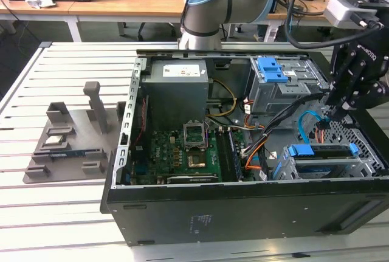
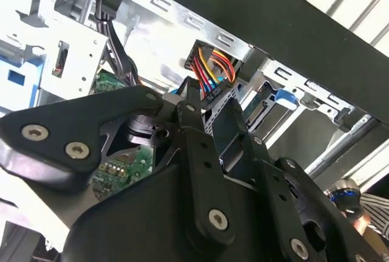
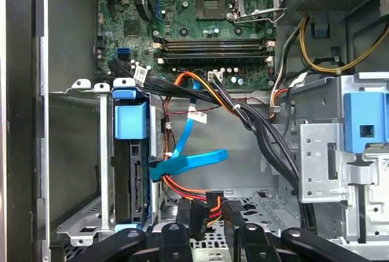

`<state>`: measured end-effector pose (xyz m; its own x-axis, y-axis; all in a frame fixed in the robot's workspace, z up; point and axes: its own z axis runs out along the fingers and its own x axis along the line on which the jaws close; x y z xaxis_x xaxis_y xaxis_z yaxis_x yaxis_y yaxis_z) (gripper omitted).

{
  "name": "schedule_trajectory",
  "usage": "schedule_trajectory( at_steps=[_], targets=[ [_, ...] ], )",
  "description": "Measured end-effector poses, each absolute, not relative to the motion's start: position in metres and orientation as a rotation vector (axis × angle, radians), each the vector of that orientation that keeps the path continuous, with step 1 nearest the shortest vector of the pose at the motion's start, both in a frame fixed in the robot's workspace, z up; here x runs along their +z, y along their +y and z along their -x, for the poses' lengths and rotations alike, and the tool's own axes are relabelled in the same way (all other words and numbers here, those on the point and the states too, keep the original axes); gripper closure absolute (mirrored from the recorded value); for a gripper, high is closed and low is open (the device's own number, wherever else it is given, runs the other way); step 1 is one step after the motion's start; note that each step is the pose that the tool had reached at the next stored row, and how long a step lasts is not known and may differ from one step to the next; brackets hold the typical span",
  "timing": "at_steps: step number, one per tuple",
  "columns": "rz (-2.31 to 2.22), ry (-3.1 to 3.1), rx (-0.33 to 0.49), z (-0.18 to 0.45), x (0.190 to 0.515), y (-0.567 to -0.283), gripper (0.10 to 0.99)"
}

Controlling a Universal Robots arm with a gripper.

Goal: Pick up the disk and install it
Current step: 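Insert the first disk wire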

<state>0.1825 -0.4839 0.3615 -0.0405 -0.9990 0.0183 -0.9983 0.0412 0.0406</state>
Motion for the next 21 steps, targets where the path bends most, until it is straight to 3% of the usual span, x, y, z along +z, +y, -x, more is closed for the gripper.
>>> schedule_trajectory(
  at_steps=[8, 12, 18, 21],
  targets=[
    [-2.144, -2.233, -0.019, -0.1826, 0.3586, -0.4845, 0.741],
    [-2.144, -2.233, -0.018, -0.1826, 0.3586, -0.4845, 0.98],
    [-2.144, -2.233, -0.019, -0.1826, 0.3586, -0.4846, 0.98],
    [-2.144, -2.233, -0.018, -0.1826, 0.3586, -0.4846, 0.914]
  ],
)
